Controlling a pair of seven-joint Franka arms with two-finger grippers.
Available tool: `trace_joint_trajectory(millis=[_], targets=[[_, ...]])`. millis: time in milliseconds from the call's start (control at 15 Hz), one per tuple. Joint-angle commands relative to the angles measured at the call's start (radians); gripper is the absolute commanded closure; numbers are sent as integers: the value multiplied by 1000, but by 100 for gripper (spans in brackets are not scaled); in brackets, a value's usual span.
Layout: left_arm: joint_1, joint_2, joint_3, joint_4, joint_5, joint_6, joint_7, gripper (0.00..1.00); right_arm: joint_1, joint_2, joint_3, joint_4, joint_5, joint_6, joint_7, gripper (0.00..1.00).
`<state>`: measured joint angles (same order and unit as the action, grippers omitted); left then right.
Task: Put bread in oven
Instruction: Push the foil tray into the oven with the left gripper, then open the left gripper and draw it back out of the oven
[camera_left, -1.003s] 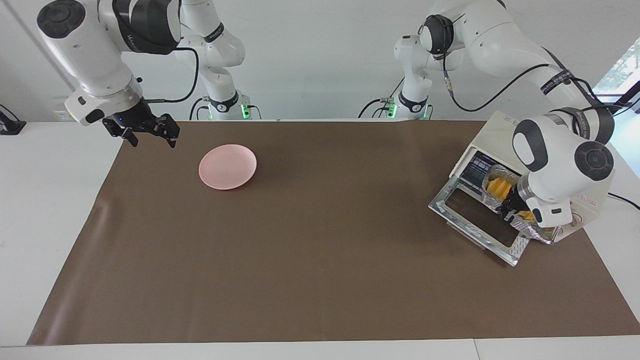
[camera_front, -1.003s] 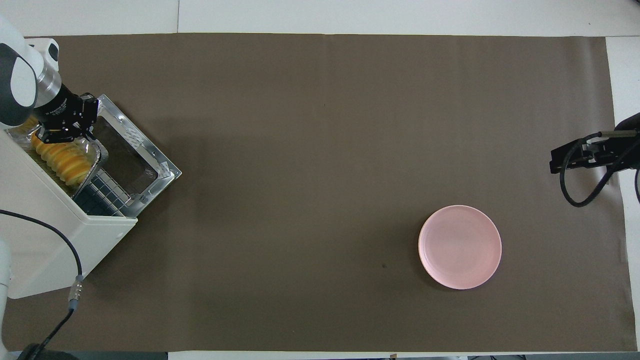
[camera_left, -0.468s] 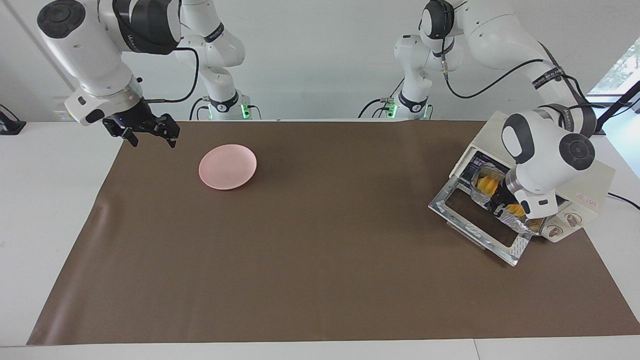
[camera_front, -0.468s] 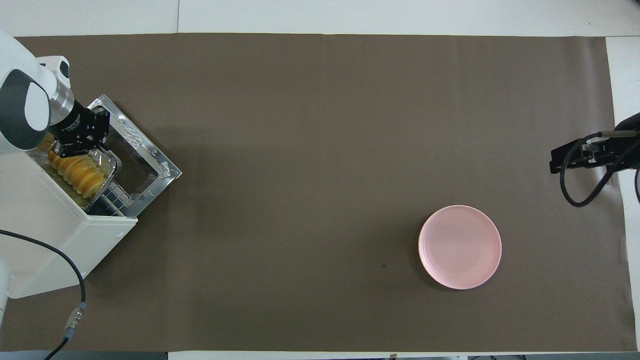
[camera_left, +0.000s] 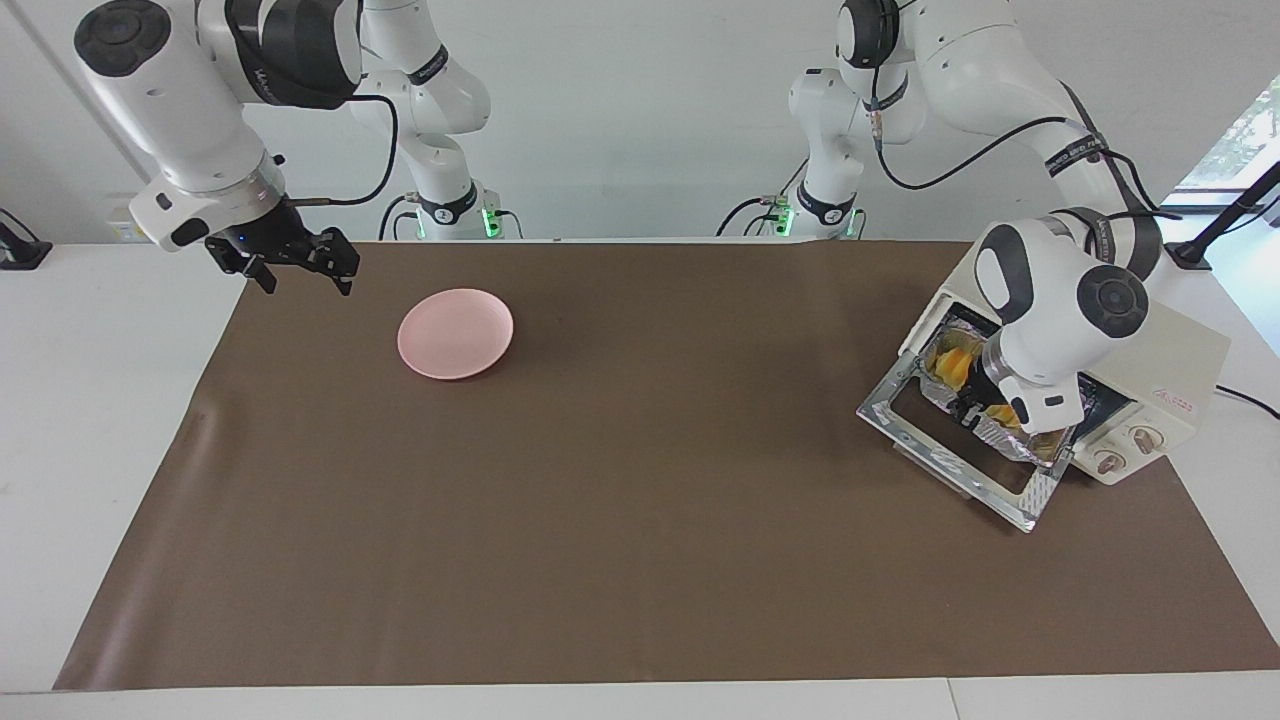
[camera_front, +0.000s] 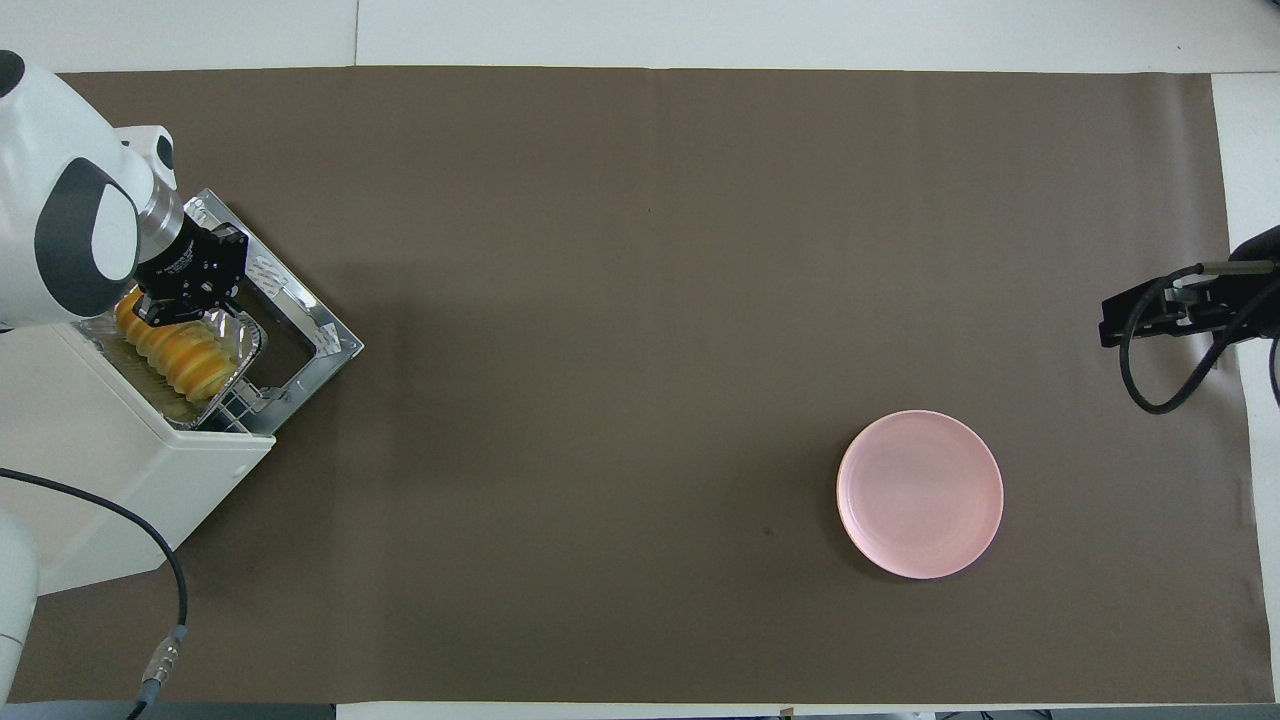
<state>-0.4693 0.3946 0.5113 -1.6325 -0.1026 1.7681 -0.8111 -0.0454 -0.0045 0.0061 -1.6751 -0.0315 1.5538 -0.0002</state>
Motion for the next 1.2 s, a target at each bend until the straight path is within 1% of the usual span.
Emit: trace_joint_trajectory(millis=[0,267,602,869,1003,1070,1137], targets=[[-3,-59,18,-46,40,-15,-7,100,-7,-22,6,-22,-15,-5,-14,0],[4,-62,22,-47,59,-22,0,100,-7,-22,6,-22,-15,-5,-14,0],[8,-82,27,-98,115,-21,47,100,-7,-22,6,-22,-15,-5,-14,0],[8,-88,27,-113,116,-21,43,100,-7,-22,6,-22,-15,-5,-14,0],[4,-95,27,-138,118,-9,36,100,-7,-22,6,-22,-15,-5,-14,0],[3,-108,27,-156,142,-9,41,100,-7,-22,6,-22,-15,-5,-14,0],[-8,-123,26,-188,202,8,43,100,-7,-22,6,-22,-15,-5,-14,0]])
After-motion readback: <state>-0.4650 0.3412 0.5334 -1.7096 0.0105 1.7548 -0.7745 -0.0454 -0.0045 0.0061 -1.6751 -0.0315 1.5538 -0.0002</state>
